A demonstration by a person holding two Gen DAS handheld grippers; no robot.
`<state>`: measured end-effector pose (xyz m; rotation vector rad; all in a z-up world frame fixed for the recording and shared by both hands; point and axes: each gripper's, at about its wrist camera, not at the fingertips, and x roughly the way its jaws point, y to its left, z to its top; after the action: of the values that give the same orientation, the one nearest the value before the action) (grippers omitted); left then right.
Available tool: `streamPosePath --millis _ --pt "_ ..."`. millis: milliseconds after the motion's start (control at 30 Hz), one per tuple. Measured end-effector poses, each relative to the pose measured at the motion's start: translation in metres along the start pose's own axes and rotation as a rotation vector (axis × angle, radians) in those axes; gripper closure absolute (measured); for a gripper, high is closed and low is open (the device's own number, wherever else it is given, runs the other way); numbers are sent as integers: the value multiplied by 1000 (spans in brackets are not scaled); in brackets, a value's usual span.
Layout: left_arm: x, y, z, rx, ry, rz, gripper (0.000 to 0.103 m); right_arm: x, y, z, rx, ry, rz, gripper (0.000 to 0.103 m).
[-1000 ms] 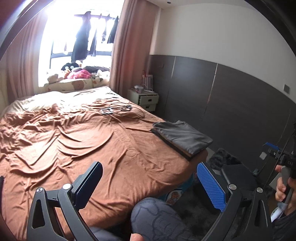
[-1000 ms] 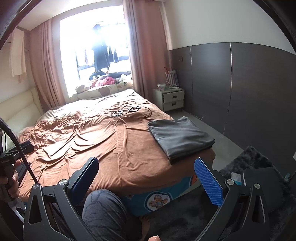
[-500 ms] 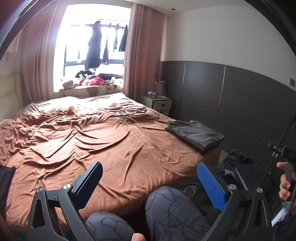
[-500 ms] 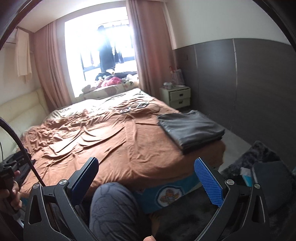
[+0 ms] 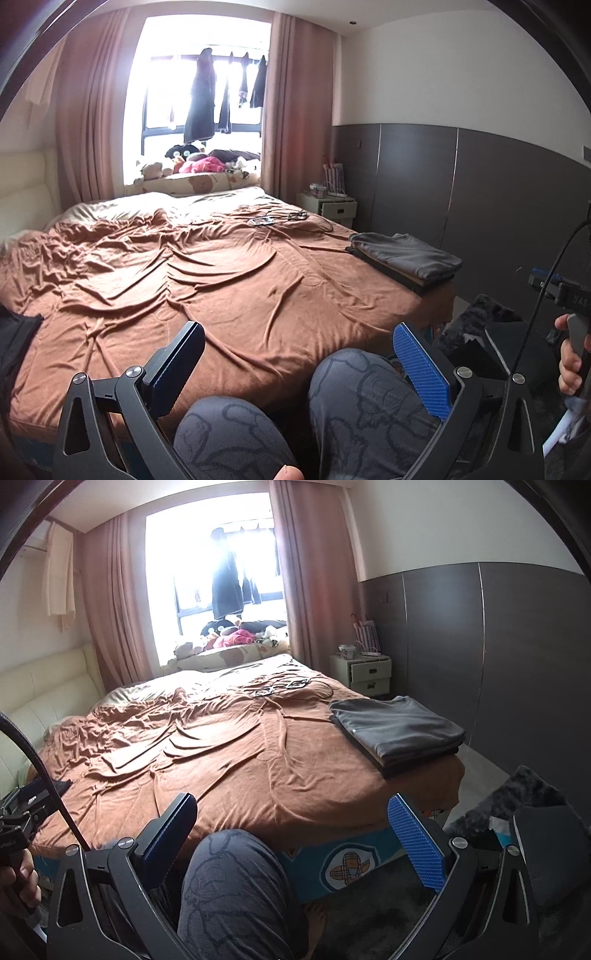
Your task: Fold small clothes
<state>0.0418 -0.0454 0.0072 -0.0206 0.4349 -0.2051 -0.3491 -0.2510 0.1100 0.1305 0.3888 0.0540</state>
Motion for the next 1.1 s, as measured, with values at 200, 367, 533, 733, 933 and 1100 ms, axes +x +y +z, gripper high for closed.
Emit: streamPosePath --millis 200,367,533,733,933,1100 --pt "-4 9 -8 -35 -9 19 0 0 11 -15 -17 6 18 0" --pt "-6 11 -13 -45 -9 43 0 0 14 -19 -7 4 29 0" --pt "-8 8 -12 -40 -17 47 0 -2 15 -17 6 2 34 0" --pt "-10 5 -13 -37 -20 37 0 -7 20 -19 4 -4 33 0" --pt "-14 5 -13 -33 -29 38 0 -6 18 -21 8 -7 36 0" --pt "-15 5 -13 -33 -31 40 0 -5 15 -21 9 -4 35 0"
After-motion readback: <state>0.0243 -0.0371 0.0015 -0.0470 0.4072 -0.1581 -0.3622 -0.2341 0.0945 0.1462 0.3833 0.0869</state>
